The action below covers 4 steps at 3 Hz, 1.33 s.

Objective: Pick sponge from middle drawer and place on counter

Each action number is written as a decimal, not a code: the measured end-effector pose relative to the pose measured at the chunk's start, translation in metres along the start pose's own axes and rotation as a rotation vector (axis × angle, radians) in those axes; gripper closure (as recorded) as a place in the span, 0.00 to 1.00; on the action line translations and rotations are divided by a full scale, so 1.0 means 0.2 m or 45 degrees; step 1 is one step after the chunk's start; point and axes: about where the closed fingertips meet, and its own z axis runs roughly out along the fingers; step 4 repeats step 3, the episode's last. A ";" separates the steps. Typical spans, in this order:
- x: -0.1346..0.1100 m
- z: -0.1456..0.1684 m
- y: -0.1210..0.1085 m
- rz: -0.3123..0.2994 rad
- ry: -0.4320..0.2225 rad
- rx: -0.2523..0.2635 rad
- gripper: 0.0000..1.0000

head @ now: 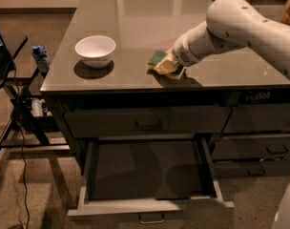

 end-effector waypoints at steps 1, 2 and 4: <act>0.00 0.00 0.00 0.000 0.000 0.000 0.11; 0.00 0.00 0.00 0.000 0.000 0.000 0.00; 0.00 0.00 0.00 0.000 0.000 0.000 0.00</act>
Offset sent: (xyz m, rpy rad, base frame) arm 0.0000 0.0000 0.0000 0.0000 0.0000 0.0000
